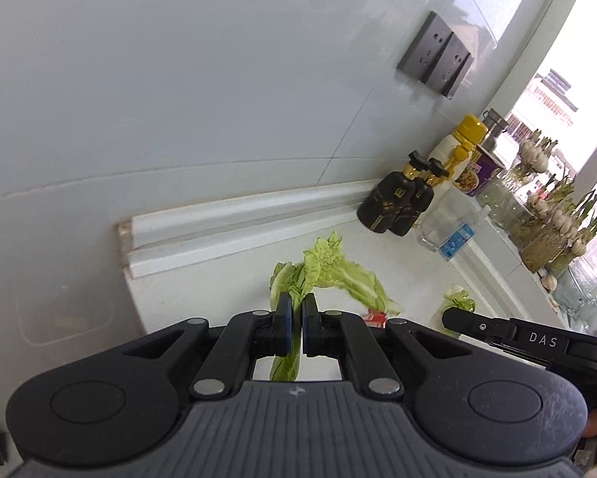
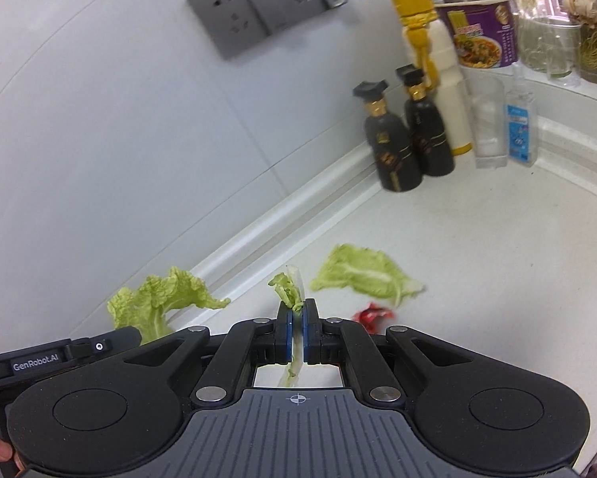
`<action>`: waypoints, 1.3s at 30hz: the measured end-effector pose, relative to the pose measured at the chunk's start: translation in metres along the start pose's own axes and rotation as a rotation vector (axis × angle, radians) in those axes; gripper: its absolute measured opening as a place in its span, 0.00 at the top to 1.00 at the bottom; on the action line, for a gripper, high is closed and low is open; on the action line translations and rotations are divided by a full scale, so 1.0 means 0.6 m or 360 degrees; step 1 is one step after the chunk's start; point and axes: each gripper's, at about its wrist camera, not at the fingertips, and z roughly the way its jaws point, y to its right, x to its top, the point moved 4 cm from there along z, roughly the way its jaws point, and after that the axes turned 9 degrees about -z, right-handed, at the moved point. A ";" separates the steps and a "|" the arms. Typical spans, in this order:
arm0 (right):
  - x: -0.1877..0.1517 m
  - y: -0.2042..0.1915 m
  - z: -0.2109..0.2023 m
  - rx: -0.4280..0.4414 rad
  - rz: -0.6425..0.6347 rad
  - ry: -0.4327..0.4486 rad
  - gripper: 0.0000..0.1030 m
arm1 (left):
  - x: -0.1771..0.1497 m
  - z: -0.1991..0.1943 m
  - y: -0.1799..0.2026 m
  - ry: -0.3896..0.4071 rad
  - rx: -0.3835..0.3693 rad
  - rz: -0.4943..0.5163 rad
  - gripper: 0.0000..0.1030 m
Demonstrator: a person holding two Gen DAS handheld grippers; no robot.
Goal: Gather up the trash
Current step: 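Carry the lettuce leaves in both grippers down to the white wastebasket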
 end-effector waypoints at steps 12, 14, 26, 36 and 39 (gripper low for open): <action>-0.063 -0.086 0.027 0.0134 -0.0057 -0.0181 0.96 | -0.049 -0.048 -0.094 0.0008 0.0068 -0.0235 0.96; -0.074 -0.101 0.033 0.0159 -0.0069 -0.0210 0.96 | -0.057 -0.056 -0.114 0.0014 0.0086 -0.0281 0.96; -0.140 -0.194 0.064 0.0276 -0.0205 -0.0385 0.96 | -0.111 -0.086 -0.273 0.0028 0.0305 -0.0638 0.96; -0.186 -0.267 0.105 0.0306 -0.0382 -0.0536 0.96 | -0.174 -0.053 -0.383 -0.0037 0.0469 -0.0913 0.96; -0.201 -0.287 0.119 0.0303 -0.0439 -0.0575 0.96 | -0.194 -0.029 -0.410 -0.0071 0.0504 -0.0951 0.96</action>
